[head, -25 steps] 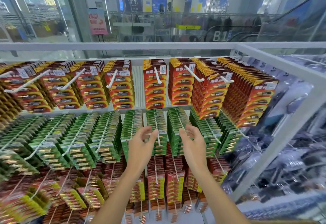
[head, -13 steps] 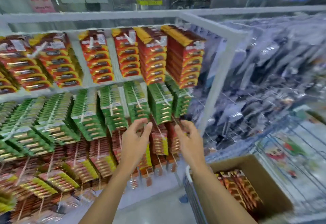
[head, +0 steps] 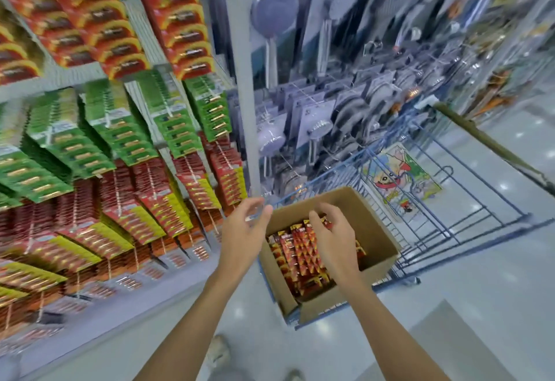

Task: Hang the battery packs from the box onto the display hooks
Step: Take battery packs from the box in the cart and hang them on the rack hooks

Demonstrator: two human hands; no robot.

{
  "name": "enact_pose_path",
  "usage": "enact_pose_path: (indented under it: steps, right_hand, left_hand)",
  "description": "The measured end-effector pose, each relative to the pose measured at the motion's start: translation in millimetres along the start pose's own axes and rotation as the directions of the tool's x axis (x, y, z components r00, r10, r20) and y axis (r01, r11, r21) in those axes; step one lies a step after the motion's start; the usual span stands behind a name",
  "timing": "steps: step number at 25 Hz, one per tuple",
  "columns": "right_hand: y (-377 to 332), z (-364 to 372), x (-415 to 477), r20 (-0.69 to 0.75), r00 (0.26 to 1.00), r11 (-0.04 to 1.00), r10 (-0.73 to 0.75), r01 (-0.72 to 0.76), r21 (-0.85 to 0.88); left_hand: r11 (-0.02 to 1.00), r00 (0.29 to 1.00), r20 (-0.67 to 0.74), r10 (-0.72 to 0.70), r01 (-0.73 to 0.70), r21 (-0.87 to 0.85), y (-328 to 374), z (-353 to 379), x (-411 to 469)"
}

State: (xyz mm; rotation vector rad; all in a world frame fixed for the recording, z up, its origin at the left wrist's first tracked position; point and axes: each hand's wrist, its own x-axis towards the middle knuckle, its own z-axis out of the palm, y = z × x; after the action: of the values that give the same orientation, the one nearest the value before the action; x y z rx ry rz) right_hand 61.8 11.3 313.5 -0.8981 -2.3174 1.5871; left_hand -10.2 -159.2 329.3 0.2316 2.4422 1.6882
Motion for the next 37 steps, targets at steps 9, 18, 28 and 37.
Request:
enact_pose_path:
  steps: [9,18,28,37]
  right_hand:
    - [79,-20,35,0.001,0.969,0.966,0.249,-0.248,-0.077]
    - [143,-21,84,0.046,0.883,0.872,0.467,-0.451,-0.19]
    - [219,-51,161,0.249,0.812,0.813,0.528,-0.4,-0.422]
    - [264,-37,214,0.32,0.818,0.826,0.479,-0.295,-0.481]
  left_hand:
    - [0.979,0.973,0.113,-0.202,0.198,0.043,-50,77,22]
    - [0.908,0.904,0.129,-0.408,0.386,0.163,-105,146,54]
    - [0.696,0.723,0.028,-0.69,0.653,0.299,-154,285,88]
    - [0.604,0.662,-0.233,-0.712,0.747,0.276,-197,350,93]
